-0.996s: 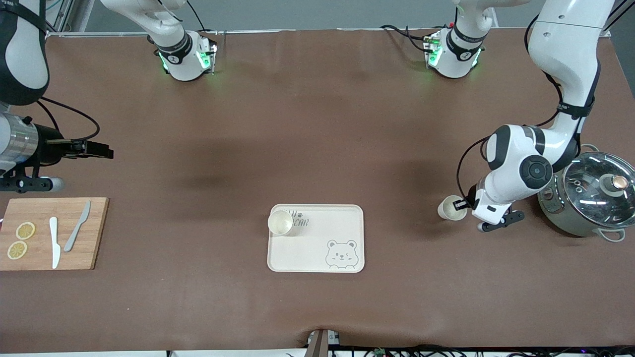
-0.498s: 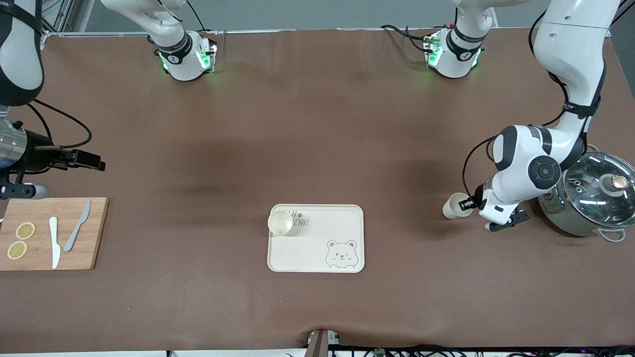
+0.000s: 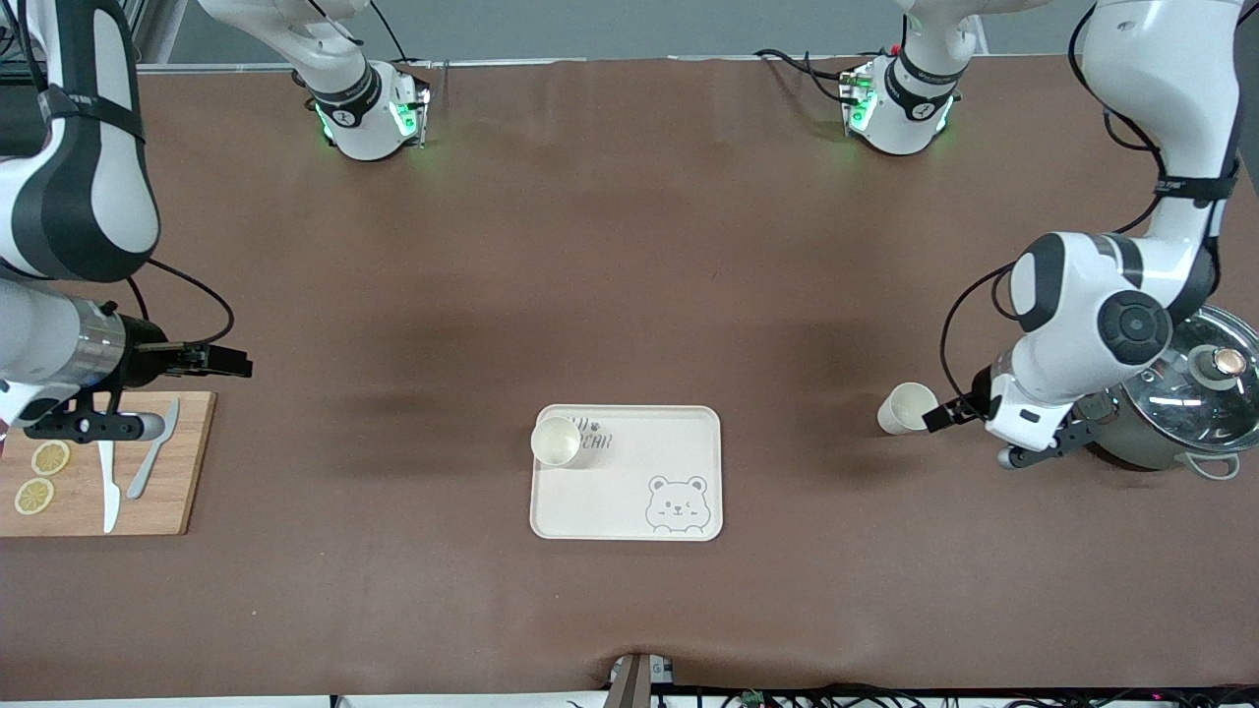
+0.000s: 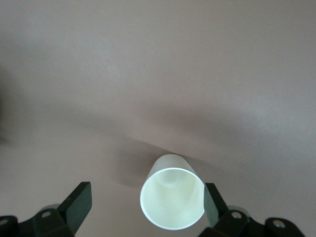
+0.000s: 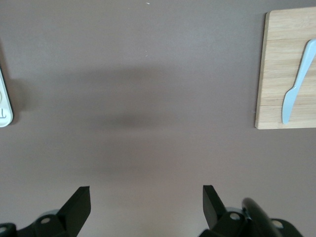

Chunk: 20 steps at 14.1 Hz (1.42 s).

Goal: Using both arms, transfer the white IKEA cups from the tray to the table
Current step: 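Set the cup down and open the left gripper while the right gripper reaches out, then lower the right gripper to the other white cup while the left gripper withdraws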

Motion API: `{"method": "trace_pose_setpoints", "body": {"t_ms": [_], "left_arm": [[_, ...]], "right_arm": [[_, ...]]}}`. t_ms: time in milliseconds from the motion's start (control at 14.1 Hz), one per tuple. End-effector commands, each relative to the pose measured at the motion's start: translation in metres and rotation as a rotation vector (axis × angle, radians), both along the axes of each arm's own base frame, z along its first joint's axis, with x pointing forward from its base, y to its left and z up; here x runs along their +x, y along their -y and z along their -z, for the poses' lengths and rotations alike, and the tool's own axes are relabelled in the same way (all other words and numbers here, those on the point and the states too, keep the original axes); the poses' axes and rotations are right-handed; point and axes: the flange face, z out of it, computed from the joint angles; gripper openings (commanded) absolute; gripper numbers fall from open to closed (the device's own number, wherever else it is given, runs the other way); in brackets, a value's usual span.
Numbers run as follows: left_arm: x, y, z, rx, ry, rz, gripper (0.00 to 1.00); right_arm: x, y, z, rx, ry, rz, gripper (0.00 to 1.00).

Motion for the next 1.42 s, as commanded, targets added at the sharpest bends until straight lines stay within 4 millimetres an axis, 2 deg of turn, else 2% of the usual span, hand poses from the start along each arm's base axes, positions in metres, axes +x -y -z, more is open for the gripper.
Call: {"method": "trace_pose_setpoints", "body": {"t_ms": [0,285,356,569,711,783,854,925,1138,1209,1352], "left_arm": [[0.014,-0.026,-0.028,0.016,0.025,0.024,1.0],[0.027,-0.057,-0.059,0.019,0.069,-0.005,1.0],[0.031,-0.062,-0.068,0.019,0.069,-0.007,1.0],[0.04,-0.065,-0.089,0.02,0.083,-0.003,1.0],[0.044,-0.063,-0.097,0.019,0.1,0.002,1.0],[0.045,-0.063,-0.101,0.02,0.109,0.004,1.0],[0.048,-0.063,-0.108,0.024,0.123,0.006,1.0],[0.047,-0.064,-0.109,0.026,0.117,0.012,1.0],[0.038,-0.065,-0.116,0.026,0.057,0.013,1.0],[0.035,-0.064,-0.141,0.031,0.069,0.012,1.0],[0.031,-0.063,-0.168,0.035,0.041,0.013,1.0]], "right_arm": [[0.014,-0.038,0.016,-0.007,0.028,0.022,1.0],[0.01,-0.129,0.032,-0.034,0.034,0.057,1.0],[0.011,-0.155,0.048,-0.04,0.035,0.057,1.0],[0.033,-0.213,0.084,0.079,0.2,0.118,1.0],[0.03,-0.249,0.098,0.19,0.188,0.189,1.0],[0.028,-0.259,0.125,0.173,0.164,0.171,1.0],[0.035,-0.251,0.134,0.16,0.201,0.174,1.0],[0.039,-0.25,0.136,0.149,0.247,0.168,1.0],[0.026,-0.276,0.147,0.146,0.232,0.183,1.0],[0.027,-0.275,0.153,0.143,0.225,0.185,1.0],[0.02,-0.285,0.165,0.135,0.205,0.17,1.0]]}}
